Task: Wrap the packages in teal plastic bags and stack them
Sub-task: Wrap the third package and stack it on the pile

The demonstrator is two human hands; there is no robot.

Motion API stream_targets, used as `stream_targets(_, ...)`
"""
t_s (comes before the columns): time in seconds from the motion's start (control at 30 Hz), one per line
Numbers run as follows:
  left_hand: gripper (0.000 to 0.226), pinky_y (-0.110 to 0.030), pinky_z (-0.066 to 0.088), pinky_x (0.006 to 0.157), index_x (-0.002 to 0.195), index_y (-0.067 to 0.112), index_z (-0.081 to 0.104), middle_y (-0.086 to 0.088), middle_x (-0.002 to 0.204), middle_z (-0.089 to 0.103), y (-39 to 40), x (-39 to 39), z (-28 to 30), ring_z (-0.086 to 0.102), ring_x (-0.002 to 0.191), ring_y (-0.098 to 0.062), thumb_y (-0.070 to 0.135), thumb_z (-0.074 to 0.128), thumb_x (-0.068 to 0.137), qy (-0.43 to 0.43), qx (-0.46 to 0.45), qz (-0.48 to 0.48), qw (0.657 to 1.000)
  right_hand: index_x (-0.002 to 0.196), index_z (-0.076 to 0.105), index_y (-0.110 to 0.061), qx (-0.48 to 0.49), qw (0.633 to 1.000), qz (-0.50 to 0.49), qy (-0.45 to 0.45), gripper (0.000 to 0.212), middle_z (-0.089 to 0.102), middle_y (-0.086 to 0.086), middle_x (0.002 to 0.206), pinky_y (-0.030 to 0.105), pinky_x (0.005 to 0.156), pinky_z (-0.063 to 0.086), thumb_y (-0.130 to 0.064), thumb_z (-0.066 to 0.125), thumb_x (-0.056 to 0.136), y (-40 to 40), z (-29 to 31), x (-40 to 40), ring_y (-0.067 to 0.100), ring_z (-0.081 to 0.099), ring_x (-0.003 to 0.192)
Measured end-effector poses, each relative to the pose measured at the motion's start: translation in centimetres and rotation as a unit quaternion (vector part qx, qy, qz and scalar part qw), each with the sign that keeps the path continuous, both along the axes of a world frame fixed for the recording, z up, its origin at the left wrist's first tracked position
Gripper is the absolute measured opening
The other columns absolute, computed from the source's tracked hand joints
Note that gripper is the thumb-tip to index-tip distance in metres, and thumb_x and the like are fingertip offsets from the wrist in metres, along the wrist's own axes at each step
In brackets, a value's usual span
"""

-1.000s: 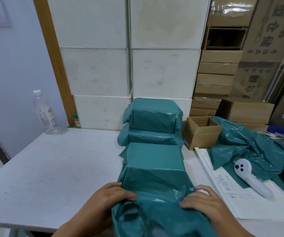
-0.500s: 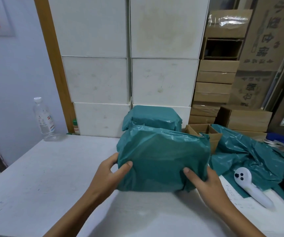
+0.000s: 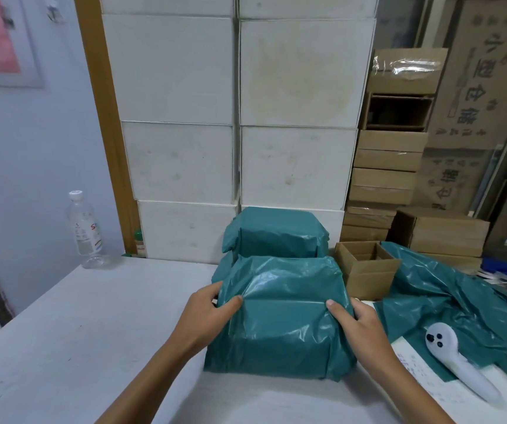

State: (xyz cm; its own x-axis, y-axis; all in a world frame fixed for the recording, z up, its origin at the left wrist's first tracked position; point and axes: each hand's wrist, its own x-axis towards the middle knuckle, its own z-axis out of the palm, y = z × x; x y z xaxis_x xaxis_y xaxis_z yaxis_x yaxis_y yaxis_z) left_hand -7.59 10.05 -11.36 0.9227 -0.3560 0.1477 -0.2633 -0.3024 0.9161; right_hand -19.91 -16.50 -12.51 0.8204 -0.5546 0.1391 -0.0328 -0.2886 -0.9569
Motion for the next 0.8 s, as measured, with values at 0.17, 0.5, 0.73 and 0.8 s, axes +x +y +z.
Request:
stream_targets(0.17,0.019,-0.022,0.062,0.076,0.094,0.027,0.082,0.017,0.096,0.080,0.5,-0.7,0.7,0.076,0.091,-0.007,0.015,0.067,0.093,0.018,0.001,-0.030,0.999,0.078,0.077,-0.018,-0.037,0.999,0.007,0.007,0.024,0.079,0.000,0.083,0.024,0.069,0.053,-0.021,0.069,0.100,0.1,0.4,-0.7,0.014,0.074,0.081)
stream_targets(0.5,0.022,-0.043,0.056,0.073,0.082,0.008,0.050,-0.016,0.083,0.065,0.2,-1.8,-1.8,0.063,0.075,-0.022,0.022,0.065,0.090,0.034,-0.042,0.012,0.998,0.079,0.067,0.009,-0.043,0.999,0.022,0.014,0.028,0.070,0.023,0.079,0.028,0.059,0.047,-0.014,0.075,0.092,1.9,-0.1,-1.7,0.023,0.064,0.064)
stream_targets(0.73,0.012,-0.054,0.058,0.082,0.089,0.014,0.049,-0.015,0.099,0.065,0.2,-1.8,-2.7,0.066,0.098,-0.042,0.014,0.058,0.098,0.020,-0.045,0.061,0.997,0.053,0.039,-0.015,0.000,0.997,-0.068,0.039,0.052,0.037,0.004,0.054,0.033,0.059,0.030,-0.016,0.079,0.086,2.7,0.2,-0.8,0.018,0.039,0.056)
stream_targets(0.8,0.018,-0.052,0.059,0.084,0.092,0.026,0.049,-0.009,0.109,0.064,0.2,-1.8,-2.5,0.068,0.103,-0.035,0.011,0.055,0.100,0.023,-0.054,0.035,0.998,0.054,0.038,-0.013,0.021,0.996,-0.081,0.036,0.050,0.039,0.005,0.055,0.035,0.061,0.032,-0.013,0.079,0.082,2.8,0.0,-0.6,0.020,0.041,0.059)
